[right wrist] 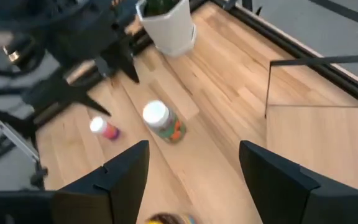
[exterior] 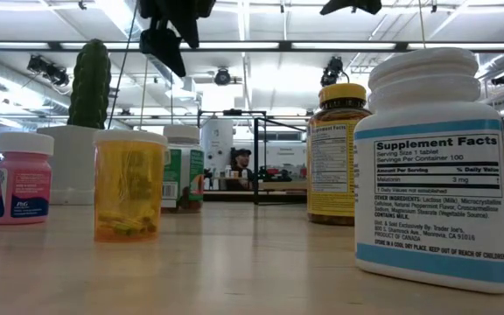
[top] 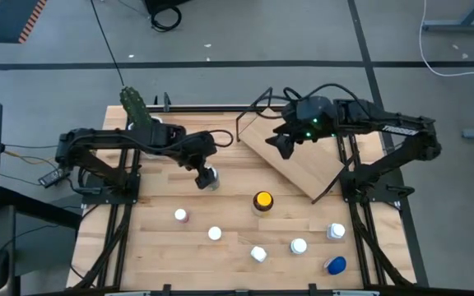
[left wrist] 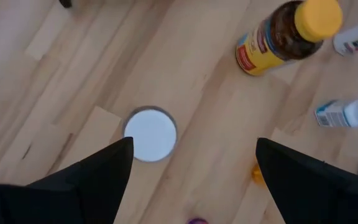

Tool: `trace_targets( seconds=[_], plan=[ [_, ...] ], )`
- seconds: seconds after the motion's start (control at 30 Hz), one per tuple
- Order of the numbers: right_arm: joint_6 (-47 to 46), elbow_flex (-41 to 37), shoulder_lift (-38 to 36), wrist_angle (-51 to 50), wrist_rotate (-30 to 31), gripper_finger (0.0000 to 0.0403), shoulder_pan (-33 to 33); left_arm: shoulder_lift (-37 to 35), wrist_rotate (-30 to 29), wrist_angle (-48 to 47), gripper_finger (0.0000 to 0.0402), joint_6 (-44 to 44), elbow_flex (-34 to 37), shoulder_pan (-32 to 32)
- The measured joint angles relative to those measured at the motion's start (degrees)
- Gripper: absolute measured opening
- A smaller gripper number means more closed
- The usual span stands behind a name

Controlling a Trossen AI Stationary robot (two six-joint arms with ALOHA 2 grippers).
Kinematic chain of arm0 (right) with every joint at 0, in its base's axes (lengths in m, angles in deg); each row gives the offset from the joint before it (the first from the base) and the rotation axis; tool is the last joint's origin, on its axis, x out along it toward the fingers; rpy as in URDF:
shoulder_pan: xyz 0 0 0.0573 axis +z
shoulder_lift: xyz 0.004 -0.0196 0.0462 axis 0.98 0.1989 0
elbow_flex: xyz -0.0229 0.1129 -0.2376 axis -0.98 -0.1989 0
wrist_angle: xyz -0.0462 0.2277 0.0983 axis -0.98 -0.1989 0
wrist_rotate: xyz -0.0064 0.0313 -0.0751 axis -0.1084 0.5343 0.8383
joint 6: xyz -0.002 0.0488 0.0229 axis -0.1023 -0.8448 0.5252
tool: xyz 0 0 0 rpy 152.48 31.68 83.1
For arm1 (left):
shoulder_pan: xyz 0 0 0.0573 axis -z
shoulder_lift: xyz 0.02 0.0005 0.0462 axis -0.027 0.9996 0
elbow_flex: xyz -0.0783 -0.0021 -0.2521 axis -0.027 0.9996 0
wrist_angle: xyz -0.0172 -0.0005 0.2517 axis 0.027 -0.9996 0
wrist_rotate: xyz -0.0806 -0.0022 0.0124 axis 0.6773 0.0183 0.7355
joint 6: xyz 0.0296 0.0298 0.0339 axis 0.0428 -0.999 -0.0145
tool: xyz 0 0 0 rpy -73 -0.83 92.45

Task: Pick and place medicine bottles onto shelf by color
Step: Put the large yellow medicine bottle on the shelf

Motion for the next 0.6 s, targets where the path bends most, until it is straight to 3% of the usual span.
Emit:
trace_targets(
  seconds=[0.2, 0.43, 0.6],
  plan=[
    [0.7, -2.1, 0.7, -7.0, -3.2, 0.0257, 0.1, 1.3, -0.9, -1.1, 0.0346, 2.7, 0.1, 0.0],
    [6.8, -5.7, 2.7, -5.8, -5.0, 0.0257, 2.5, -1.2, 0.3, -2.1, 0.0346, 7.9, -0.2, 0.0],
    [5.1, -8.7, 6.6, -5.8, -7.5, 0.0257, 4.7, -3.7, 0.3, -2.5, 0.0346, 11.9, -3.8, 0.4]
  ],
)
